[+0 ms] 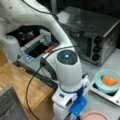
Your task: Pick up the pan. Place the pan on the table. Pick up the bowl. Place the bowl on the stove.
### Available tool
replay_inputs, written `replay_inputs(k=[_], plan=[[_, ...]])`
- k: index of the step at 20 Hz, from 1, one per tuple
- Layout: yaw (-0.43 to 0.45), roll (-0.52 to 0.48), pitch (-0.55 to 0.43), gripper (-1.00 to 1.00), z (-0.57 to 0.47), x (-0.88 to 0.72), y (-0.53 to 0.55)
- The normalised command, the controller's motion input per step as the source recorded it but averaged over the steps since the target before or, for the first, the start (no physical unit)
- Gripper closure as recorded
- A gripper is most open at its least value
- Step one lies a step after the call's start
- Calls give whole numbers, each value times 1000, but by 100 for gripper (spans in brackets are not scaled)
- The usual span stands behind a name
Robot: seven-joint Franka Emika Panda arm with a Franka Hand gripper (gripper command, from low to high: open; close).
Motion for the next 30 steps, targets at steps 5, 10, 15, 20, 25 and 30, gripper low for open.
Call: replay_inputs(k=[5,10,15,20,25,30], plan=[[-27,-79,-143,-100,5,-247,-34],[-16,-22,-43,-100,194,-215,-48],[-44,55,62,-100,342,-97,-12],[-118,100,128,-100,387,62,56],[-184,81,146,-100,354,187,114],[-162,36,196,-100,429,192,113]])
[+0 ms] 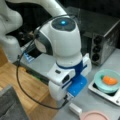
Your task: Pick up the pan. Place the pan on the table. Pick up the bowl. Place the bowl on the stove.
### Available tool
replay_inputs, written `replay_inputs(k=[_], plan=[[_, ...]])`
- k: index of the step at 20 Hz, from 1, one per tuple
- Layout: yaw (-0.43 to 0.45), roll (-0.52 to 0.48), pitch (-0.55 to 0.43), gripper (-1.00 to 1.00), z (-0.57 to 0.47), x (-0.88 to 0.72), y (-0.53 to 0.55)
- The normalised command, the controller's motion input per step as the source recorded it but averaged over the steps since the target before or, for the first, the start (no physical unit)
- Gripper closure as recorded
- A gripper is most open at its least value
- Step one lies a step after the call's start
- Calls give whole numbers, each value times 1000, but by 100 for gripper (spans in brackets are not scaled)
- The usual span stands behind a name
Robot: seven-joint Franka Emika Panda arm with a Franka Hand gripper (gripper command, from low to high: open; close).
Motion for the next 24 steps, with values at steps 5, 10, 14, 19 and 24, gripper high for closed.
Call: replay_inputs(k=[5,10,14,19,24], plan=[[-159,-9,240,-100,455,89,161],[-159,-43,218,-100,315,-48,254],[-103,-55,156,-100,149,-210,215],[-78,-55,96,-100,111,-397,259],[-36,-10,-23,-100,59,-521,281]])
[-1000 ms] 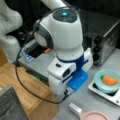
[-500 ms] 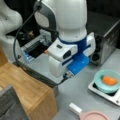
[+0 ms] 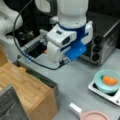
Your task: Pick up the pan. Place the pan on the table. Pick up the bowl. Place the bowl on the stove.
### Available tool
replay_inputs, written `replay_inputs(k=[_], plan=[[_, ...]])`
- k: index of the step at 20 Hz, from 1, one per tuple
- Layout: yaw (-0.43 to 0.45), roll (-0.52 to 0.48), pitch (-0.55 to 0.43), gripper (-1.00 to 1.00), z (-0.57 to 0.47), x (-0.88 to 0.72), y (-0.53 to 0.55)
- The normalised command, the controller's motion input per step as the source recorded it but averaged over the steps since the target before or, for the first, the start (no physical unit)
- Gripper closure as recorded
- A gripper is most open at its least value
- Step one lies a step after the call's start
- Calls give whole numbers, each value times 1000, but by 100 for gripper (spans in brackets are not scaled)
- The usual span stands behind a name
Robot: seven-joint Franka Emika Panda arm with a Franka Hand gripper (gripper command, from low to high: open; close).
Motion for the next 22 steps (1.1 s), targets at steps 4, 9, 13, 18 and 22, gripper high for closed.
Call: replay_inputs(k=[4,9,13,18,22], plan=[[-7,51,-156,-100,-123,-536,170],[27,87,-211,-100,-170,-446,62],[71,132,-254,-100,-140,-306,1],[65,182,-241,-100,-95,-256,10],[69,180,-253,-100,-133,-255,8]])
